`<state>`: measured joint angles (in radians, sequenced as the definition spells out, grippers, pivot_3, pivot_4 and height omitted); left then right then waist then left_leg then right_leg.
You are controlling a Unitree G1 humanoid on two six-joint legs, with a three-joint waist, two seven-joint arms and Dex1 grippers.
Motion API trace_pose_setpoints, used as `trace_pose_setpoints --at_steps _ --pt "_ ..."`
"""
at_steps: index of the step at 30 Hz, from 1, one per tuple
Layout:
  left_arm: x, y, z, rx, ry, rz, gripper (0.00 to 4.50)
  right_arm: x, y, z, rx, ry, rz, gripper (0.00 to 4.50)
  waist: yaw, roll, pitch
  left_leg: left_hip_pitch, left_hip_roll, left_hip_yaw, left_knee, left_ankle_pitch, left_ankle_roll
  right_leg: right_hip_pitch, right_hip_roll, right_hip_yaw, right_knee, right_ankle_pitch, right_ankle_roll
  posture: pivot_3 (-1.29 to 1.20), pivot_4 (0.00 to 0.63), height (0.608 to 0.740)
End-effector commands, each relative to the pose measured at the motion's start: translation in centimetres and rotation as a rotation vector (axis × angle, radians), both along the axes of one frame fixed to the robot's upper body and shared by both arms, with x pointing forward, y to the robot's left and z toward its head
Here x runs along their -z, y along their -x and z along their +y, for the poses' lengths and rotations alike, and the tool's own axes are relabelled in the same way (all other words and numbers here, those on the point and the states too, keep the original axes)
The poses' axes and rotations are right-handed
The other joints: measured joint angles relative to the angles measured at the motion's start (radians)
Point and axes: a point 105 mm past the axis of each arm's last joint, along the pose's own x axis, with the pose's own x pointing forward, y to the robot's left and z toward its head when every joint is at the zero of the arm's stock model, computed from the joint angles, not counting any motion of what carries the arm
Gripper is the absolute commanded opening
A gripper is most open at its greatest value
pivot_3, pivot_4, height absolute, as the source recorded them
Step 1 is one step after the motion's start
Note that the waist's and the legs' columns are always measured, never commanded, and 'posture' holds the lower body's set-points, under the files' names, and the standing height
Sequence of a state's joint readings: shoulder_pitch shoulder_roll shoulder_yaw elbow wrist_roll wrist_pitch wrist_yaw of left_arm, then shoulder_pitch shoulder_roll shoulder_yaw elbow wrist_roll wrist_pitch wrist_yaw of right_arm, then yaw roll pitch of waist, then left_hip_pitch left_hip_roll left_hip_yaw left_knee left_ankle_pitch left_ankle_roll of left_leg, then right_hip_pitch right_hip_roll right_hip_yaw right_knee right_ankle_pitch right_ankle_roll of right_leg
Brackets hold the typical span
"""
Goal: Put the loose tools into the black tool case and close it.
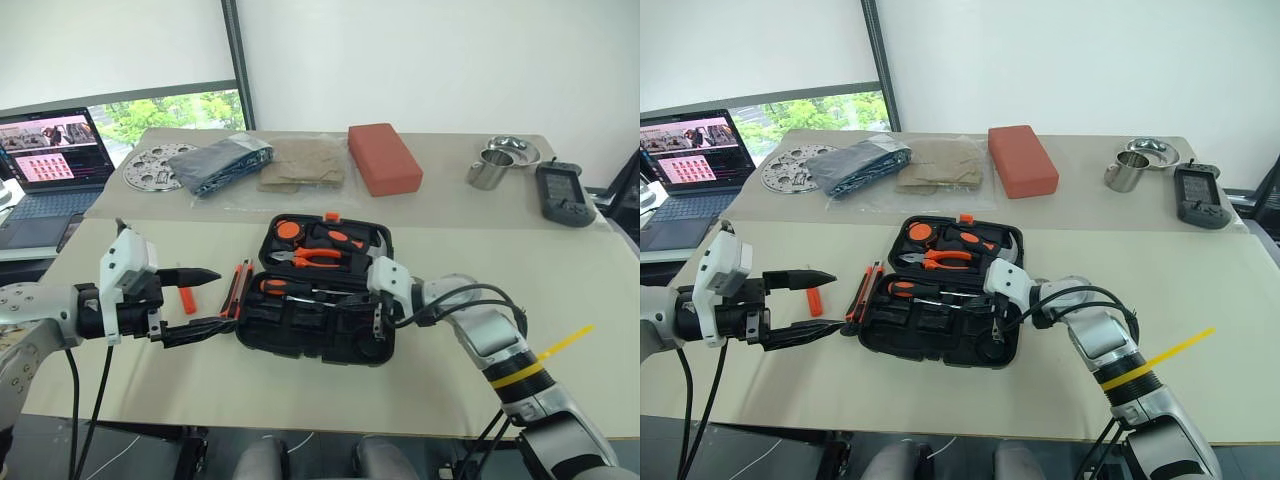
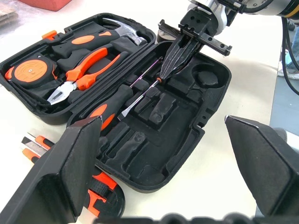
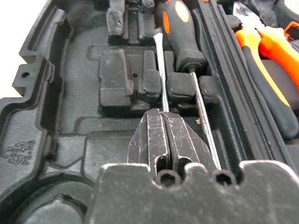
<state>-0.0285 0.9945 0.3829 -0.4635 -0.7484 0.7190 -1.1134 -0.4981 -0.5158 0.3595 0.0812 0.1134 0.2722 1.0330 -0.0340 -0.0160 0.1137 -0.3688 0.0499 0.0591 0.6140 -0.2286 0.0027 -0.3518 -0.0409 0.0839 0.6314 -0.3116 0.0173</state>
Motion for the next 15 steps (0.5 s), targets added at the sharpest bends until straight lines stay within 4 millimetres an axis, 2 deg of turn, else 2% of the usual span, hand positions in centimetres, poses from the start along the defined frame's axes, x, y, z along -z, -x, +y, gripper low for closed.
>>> trace_pose_setpoints --at_steps 1,5,10,12,15 --pt "-0.7 0.2 -0.1 0.014 -0.013 -0.045 4.50 4.6 0.0 -3.0 0.109 0.195 0.113 0.03 0.000 -0.001 -0.002 0.001 0.000 0.000 0.000 0.000 0.000 0.000 0.000 0.000 0.000 0.000 0.000 0.00 0.150 0.740" --pt "-0.6 0.2 -0.1 0.013 -0.017 -0.040 4.50 4.5 -0.2 -2.7 0.122 0.175 0.105 0.03 0.000 -0.004 -0.004 0.004 0.000 0.000 0.000 0.000 0.000 0.000 -0.002 0.000 0.000 0.000 0.000 0.00 0.150 0.740" --pt "-0.6 0.1 -0.1 0.013 -0.016 -0.042 4.50 3.1 -0.1 -1.6 0.103 0.071 0.091 0.03 -0.001 -0.006 -0.005 0.004 0.000 0.000 0.000 0.000 0.000 0.000 -0.003 0.000 0.000 0.000 0.000 0.00 0.150 0.740" --pt "-0.6 0.2 -0.1 0.011 -0.014 -0.041 4.50 2.1 -0.2 -1.1 0.107 0.004 0.078 0.03 -0.003 -0.006 -0.005 0.003 0.000 0.000 0.000 0.000 0.000 0.000 -0.003 0.000 0.000 0.001 -0.001 0.00 0.150 0.740" --pt "-0.3 0.3 0.1 -0.014 0.002 -0.040 4.50 -0.7 -0.1 -0.5 0.058 -0.140 0.018 0.03 -0.005 -0.006 -0.004 0.000 0.000 0.000 -0.001 0.000 0.000 -0.001 -0.002 0.000 0.001 0.001 -0.002 0.00 0.150 0.740"
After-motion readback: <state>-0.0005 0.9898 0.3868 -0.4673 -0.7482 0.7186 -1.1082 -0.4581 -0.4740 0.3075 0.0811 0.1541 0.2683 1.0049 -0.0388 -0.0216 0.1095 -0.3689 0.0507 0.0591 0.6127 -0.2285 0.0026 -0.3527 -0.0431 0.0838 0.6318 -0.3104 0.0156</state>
